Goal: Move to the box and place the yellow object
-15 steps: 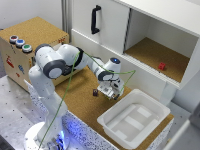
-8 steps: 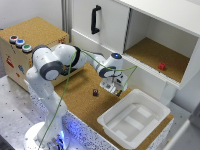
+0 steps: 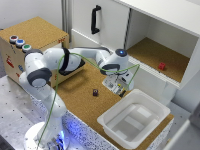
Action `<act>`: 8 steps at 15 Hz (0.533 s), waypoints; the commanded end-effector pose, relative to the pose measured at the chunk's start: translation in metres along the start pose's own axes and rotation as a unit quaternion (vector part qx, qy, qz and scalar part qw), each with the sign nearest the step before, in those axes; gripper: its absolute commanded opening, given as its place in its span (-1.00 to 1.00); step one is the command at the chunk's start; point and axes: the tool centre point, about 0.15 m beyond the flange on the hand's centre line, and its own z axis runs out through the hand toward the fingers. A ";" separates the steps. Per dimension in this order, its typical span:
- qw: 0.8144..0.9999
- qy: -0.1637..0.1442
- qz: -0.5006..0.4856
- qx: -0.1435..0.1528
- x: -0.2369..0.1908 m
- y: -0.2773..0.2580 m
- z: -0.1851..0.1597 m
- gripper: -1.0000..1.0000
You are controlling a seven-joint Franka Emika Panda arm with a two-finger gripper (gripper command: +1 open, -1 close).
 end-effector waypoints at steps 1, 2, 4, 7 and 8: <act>0.997 -0.069 -0.011 0.022 -0.003 0.086 0.029 -1.00; 0.997 -0.074 -0.011 0.021 -0.005 0.099 0.036 -1.00; 0.995 -0.094 -0.013 0.015 -0.011 0.119 0.055 -1.00; 0.995 -0.097 -0.030 0.016 -0.013 0.128 0.079 -1.00; 0.994 -0.104 -0.036 0.014 -0.013 0.130 0.091 -1.00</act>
